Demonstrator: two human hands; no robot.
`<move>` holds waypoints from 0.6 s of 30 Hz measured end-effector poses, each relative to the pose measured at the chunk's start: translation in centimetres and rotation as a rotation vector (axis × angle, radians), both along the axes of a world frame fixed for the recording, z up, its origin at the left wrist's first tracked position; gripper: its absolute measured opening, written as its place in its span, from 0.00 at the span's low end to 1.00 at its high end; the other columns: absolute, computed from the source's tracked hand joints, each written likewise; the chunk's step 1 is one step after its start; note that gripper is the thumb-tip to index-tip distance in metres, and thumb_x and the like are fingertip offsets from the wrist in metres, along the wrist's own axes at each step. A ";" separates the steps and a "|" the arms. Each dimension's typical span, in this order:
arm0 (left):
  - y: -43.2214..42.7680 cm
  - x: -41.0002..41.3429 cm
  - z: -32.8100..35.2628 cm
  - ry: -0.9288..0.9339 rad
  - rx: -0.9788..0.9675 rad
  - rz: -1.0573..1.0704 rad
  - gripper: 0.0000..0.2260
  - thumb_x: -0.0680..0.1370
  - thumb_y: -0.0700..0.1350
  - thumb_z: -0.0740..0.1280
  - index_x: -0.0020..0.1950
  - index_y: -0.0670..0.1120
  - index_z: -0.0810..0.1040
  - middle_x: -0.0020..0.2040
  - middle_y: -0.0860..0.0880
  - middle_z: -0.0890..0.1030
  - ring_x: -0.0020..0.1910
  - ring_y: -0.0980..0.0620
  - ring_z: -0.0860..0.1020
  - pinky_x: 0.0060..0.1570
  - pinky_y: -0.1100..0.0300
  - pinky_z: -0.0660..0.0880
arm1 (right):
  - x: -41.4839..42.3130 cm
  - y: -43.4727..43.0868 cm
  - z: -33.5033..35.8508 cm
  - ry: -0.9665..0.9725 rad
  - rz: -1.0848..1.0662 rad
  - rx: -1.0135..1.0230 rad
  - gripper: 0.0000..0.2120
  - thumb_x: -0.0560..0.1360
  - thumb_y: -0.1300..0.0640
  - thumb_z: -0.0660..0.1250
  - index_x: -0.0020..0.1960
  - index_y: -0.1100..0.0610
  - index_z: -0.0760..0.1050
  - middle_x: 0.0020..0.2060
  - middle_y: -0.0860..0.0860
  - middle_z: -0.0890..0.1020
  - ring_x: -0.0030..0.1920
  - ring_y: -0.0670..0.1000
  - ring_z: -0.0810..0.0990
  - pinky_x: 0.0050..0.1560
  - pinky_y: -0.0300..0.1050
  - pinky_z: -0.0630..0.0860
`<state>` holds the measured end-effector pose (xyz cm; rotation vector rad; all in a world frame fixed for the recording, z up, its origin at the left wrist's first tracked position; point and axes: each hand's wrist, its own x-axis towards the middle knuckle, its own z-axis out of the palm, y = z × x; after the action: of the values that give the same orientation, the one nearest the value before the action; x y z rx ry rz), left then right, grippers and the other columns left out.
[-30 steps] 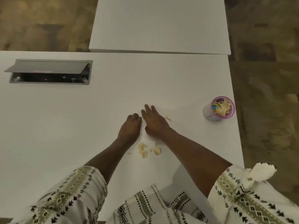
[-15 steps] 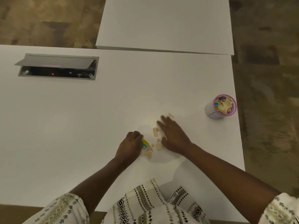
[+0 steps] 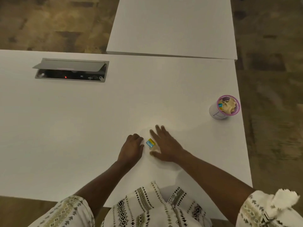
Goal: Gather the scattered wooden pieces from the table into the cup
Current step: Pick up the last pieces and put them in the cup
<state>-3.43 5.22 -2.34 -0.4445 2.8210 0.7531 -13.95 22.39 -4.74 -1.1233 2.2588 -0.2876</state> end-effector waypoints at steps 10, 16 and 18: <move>-0.1 3.5 0.4 -0.035 -0.002 0.034 0.13 0.78 0.42 0.67 0.62 0.42 0.80 0.57 0.46 0.80 0.57 0.45 0.76 0.53 0.53 0.77 | 5.5 1.2 -2.0 0.316 0.095 -0.157 0.18 0.74 0.64 0.60 0.61 0.59 0.78 0.63 0.63 0.78 0.60 0.65 0.79 0.29 0.45 0.80; 0.5 4.1 0.9 -0.044 0.006 0.038 0.12 0.79 0.41 0.66 0.61 0.42 0.80 0.57 0.46 0.80 0.56 0.44 0.76 0.53 0.51 0.77 | 3.5 2.0 -1.1 0.388 0.043 -0.173 0.07 0.69 0.65 0.66 0.45 0.57 0.76 0.43 0.53 0.78 0.41 0.55 0.77 0.24 0.41 0.66; 0.7 3.9 1.0 -0.043 0.015 0.046 0.12 0.79 0.41 0.65 0.61 0.42 0.80 0.57 0.46 0.80 0.56 0.44 0.75 0.52 0.51 0.76 | 2.8 2.2 -1.1 0.299 -0.072 -0.179 0.08 0.69 0.67 0.68 0.44 0.57 0.77 0.42 0.54 0.77 0.40 0.57 0.77 0.28 0.43 0.70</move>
<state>0.49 5.96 -1.34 -0.5189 2.7722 0.7640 -11.14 24.55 -5.86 -1.2480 2.5816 -0.3790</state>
